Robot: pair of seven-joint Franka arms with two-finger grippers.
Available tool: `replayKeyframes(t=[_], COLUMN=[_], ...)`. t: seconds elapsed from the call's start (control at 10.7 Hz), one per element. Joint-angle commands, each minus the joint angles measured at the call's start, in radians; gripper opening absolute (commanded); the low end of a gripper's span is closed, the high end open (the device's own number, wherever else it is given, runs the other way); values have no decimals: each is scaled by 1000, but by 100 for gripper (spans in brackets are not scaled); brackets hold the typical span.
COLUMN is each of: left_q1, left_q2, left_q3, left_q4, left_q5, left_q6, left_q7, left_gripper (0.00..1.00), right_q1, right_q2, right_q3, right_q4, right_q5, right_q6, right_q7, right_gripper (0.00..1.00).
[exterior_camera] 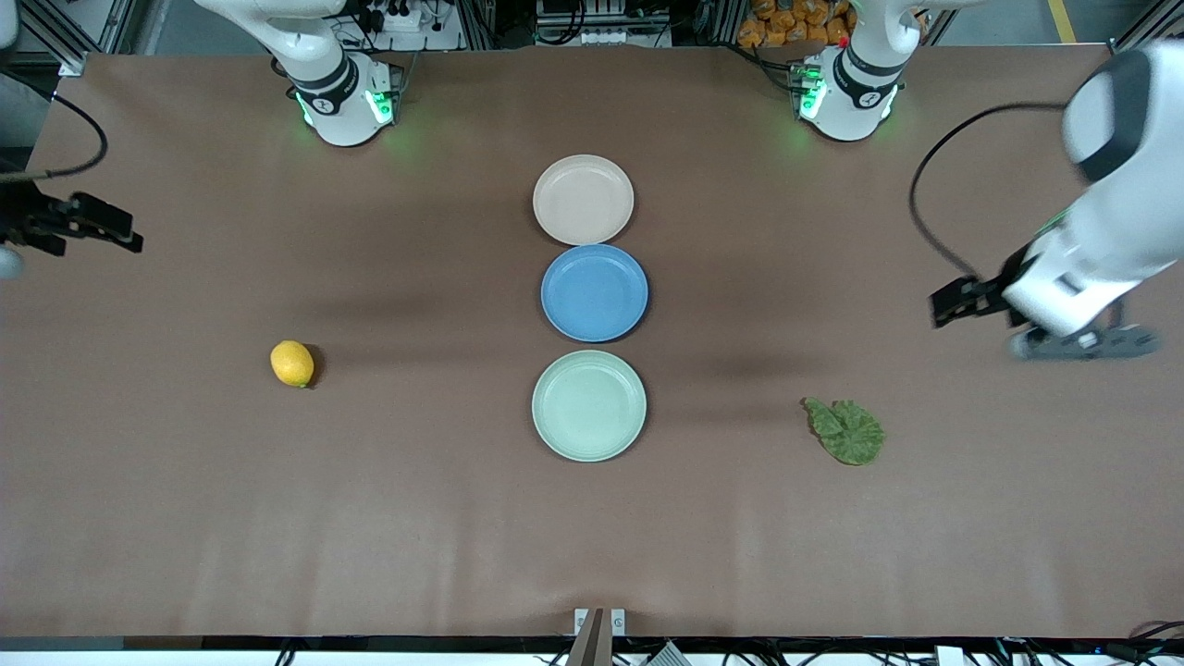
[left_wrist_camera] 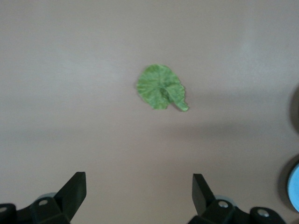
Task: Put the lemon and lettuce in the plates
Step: 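Reach the left gripper to the lettuce while the right gripper reaches the lemon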
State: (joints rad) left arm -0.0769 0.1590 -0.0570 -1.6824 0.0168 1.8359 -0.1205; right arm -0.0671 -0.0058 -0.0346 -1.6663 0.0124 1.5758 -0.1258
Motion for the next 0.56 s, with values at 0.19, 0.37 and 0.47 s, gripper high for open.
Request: replayKeyframes(t=[0.19,0.37,0.47], left_q1=[-35,-33,-35], left_q2=[221,322,353], left_q3=[-3,-4,-4], left_q4=[-16,-16,-16], left_q5=[34,34,26], left_q6=[241,346,373], left_q7=[-8,1,1], left_gripper=[100,100,100], right_q1=[3,-2,-3], right_q2=[44,85,114], right_q3=[2,4,4], right_q4=[-121,-116,-116], right_q5=[-31,-32,-32], right_q6=[191,229,259], right_q7=[-2,0,0], right_gripper=[100,100,100])
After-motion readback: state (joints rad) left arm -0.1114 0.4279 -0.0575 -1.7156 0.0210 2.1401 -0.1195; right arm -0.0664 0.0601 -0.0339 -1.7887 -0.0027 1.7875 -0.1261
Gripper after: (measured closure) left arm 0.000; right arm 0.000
